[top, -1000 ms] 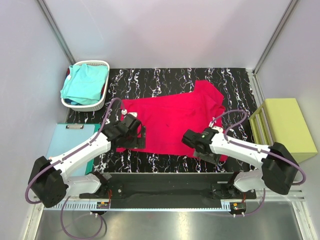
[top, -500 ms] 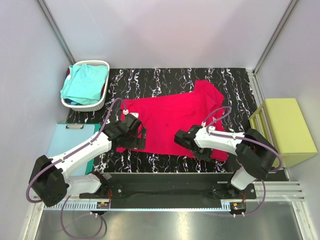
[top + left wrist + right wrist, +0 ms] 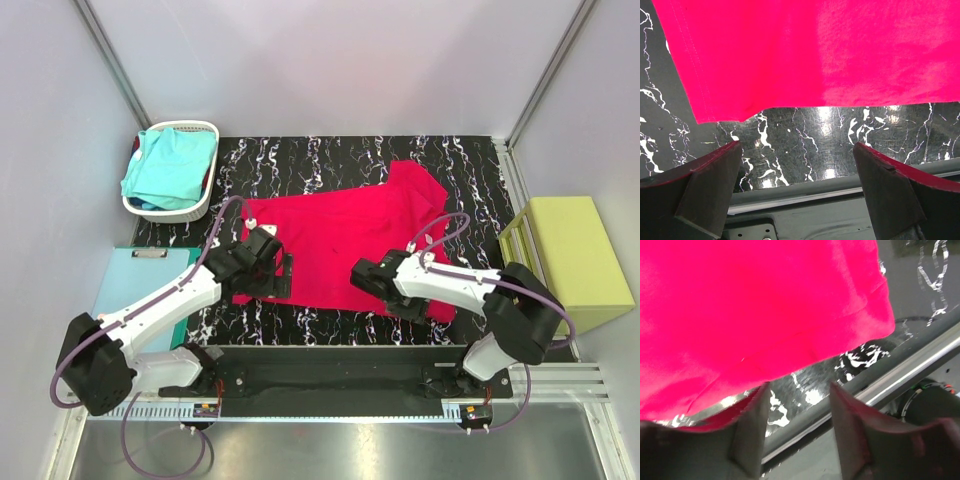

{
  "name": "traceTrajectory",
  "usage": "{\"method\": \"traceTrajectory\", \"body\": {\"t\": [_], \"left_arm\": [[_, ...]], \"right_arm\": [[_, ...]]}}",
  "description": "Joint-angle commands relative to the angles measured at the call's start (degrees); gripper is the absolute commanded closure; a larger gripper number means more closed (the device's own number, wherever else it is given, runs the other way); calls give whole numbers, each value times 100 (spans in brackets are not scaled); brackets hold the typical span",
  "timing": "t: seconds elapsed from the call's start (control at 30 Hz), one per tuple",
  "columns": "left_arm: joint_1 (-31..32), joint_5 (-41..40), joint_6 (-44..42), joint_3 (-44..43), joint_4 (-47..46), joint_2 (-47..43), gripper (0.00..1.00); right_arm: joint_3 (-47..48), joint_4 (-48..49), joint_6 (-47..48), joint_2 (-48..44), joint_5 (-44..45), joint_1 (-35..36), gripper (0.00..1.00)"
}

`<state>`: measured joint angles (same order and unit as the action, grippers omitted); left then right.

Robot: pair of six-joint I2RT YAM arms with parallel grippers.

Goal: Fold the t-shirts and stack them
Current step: Flatten out the tshirt

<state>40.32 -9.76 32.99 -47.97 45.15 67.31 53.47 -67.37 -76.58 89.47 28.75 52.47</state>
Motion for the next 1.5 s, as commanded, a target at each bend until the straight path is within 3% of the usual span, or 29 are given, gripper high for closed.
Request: {"method": "traceTrajectory", "body": {"t": [0.0,0.17,0.47,0.97,1.27,1.47], "left_arm": [[20,44,-21,-2,-260,-183,1],[20,176,58,6,-322,-130,1],[29,246,32,42,-287,-130,1],[20,141,49,24,-243,-174,1],[-41,-948,708,-90,170,-183,1],[-866,-389,1042,199,-22,-175,1]], "right_arm": [[-90,56,-384,-509,-237,141,38],[-574,628,-797,-606,-563,132,35],[-1067,1437,-1096,-141,-793,132,45],[-522,542,-1430,-1063,288,308,40],[-215,691,-886,-1222,702,334,39],[49,612,-596,-1204,807,361,39]]}}
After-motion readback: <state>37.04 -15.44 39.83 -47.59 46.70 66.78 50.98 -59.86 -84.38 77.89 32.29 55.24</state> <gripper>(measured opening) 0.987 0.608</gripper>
